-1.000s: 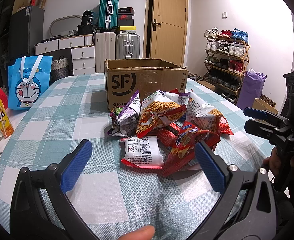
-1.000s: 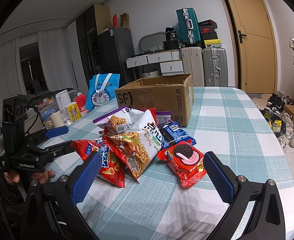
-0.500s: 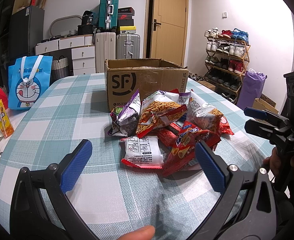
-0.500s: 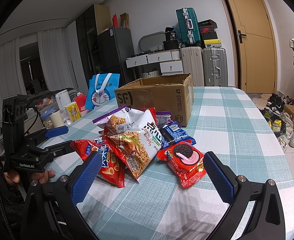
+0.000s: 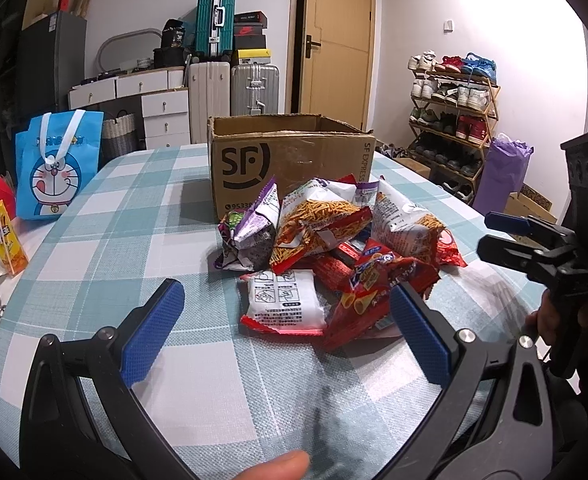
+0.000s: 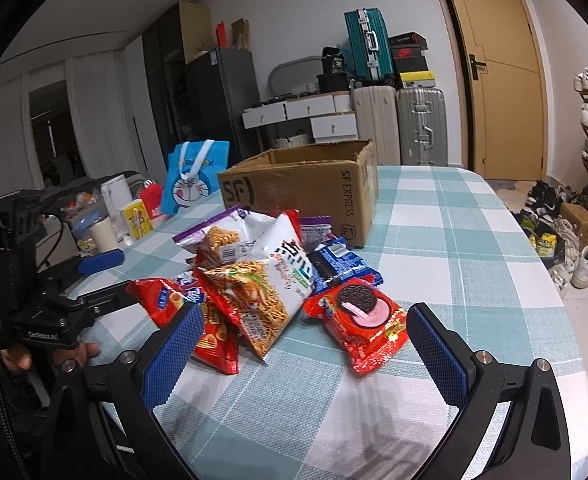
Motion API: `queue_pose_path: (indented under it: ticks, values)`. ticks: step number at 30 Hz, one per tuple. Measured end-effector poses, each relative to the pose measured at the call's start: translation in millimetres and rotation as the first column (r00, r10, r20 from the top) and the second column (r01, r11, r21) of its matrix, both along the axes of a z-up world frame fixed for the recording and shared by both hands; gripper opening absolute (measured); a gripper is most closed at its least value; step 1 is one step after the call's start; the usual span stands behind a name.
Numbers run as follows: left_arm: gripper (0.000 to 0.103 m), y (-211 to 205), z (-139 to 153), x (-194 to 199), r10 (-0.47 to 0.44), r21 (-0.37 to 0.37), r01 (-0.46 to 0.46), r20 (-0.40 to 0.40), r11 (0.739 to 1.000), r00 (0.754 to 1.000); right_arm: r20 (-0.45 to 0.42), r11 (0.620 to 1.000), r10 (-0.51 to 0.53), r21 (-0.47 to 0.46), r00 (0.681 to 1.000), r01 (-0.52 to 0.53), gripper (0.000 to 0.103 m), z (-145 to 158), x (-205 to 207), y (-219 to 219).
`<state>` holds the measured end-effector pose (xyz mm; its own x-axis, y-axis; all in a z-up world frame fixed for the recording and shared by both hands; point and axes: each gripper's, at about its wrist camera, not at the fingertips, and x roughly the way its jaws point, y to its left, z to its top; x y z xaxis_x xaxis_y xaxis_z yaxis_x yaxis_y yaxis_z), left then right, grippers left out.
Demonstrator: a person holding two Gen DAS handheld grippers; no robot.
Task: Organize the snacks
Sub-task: 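Grasp the red chip bag with the left gripper while the right gripper grasps the red Oreo pack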
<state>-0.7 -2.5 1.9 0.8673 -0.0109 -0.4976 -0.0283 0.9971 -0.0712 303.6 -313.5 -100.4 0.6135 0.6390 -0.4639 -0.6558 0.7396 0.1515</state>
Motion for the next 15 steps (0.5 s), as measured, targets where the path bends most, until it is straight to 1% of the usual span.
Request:
queue_pose_path:
  ticks: [8, 15]
  values:
    - [0.102, -4.1, -2.0, 6.4, -0.027, -0.008, 0.027, -0.039, 1.0, 0.999, -0.031, 0.991, -0.076, -0.109, 0.997, 0.072, 0.103, -0.1, 13.4, 1.4]
    - [0.102, -8.5, 5.3, 4.0, -0.082, -0.028, 0.081, -0.049, 0.996, 0.995, -0.059, 0.984, -0.088, -0.16, 0.994, 0.077, 0.103, -4.0, 26.0, -1.8]
